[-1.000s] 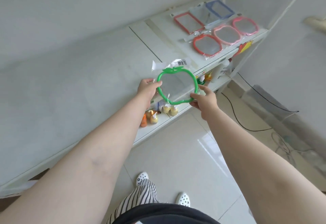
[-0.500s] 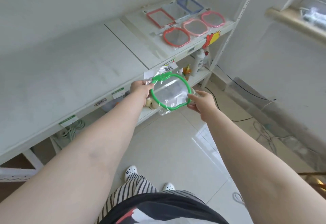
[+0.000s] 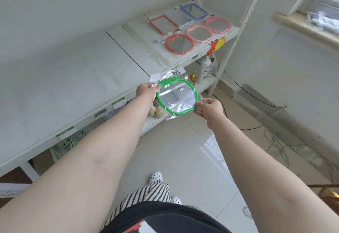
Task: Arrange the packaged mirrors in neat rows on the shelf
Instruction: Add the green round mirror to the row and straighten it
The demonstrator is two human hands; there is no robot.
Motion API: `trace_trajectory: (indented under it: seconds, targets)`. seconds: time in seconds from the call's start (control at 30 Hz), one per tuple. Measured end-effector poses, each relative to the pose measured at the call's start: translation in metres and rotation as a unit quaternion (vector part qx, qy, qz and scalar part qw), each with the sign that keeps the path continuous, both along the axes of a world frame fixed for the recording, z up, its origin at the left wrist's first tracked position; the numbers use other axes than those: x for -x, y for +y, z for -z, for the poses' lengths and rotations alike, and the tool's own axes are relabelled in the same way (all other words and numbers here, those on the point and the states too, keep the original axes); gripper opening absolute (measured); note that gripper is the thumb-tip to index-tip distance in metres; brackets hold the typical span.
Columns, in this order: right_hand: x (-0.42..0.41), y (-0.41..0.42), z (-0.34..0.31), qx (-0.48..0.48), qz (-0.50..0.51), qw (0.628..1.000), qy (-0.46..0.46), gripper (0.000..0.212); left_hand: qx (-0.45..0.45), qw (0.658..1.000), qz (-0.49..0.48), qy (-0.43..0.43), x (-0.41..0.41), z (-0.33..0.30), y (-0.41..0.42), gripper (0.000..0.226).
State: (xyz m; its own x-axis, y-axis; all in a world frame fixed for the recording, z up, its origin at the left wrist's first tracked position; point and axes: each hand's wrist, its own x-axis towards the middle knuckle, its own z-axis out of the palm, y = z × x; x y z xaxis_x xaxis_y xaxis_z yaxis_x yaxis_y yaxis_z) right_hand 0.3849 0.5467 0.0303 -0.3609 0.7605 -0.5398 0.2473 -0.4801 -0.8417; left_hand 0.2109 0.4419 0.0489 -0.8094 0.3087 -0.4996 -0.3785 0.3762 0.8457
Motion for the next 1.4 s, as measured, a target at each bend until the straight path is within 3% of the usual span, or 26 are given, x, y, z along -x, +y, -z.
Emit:
trace_trajectory:
  seconds: [0.7,1.07,1.13,1.23,1.4]
  targets:
    - [0.115,0.047,-0.003,-0.024,0.005,0.998,-0.057,0.047,0.004,1.0,-0.016,0.018,0.109,0.006,0.054,0.015]
    - [0.154,0.116,-0.005,-0.037,-0.073,0.993,-0.09,0.053,0.009,0.996,-0.084,0.017,0.135,0.011,0.102,0.015]
    - [0.158,0.136,-0.008,-0.043,-0.102,0.989,-0.101,0.046,0.014,0.995,-0.101,0.016,0.136,0.013,0.114,0.015]
    - [0.161,0.167,-0.012,-0.07,-0.166,0.977,-0.114,0.013,0.012,0.99,-0.14,0.007,0.135,0.017,0.134,0.026]
    - [0.171,0.208,-0.013,-0.113,-0.25,0.951,-0.142,0.014,0.006,0.983,-0.186,0.004,0.134,0.024,0.154,0.028]
